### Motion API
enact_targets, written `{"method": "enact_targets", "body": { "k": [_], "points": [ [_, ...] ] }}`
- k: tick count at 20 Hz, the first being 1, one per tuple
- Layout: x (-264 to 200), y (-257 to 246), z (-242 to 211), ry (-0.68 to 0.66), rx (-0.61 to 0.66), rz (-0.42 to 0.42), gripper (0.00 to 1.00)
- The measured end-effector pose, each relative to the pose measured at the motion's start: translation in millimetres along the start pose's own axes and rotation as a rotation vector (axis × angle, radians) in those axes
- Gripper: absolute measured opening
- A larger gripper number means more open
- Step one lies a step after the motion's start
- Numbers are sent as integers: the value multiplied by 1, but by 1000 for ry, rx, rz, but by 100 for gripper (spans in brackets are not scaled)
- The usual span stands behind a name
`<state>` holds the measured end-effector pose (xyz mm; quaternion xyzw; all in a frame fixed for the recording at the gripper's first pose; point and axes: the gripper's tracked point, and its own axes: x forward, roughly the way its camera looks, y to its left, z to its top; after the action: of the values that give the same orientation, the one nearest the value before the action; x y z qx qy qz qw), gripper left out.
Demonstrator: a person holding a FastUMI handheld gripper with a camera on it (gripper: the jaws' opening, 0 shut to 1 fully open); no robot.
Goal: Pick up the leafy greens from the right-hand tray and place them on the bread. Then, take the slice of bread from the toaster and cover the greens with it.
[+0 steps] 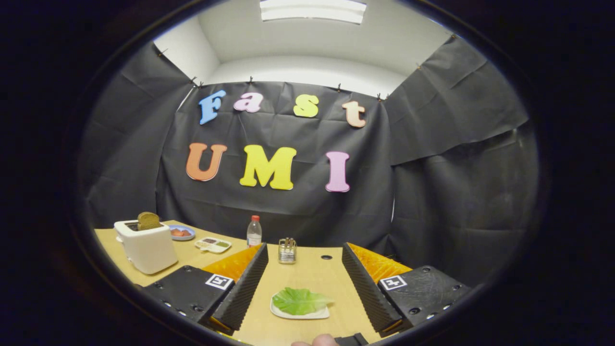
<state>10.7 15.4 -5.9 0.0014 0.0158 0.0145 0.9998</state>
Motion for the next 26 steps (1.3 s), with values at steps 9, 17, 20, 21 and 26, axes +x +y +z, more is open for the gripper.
{"method": "enact_targets", "body": {
  "k": [9, 17, 20, 21, 26],
  "points": [
    [25, -14, -44, 137, 96, 10, 95],
    [68, -39, -116, 345, 296, -2, 95],
    [84, -43, -145, 428, 403, -10, 95],
    [89, -43, -155, 458, 440, -17, 95],
    [104, -51, -191, 544, 571, -50, 96]
  ]
}}
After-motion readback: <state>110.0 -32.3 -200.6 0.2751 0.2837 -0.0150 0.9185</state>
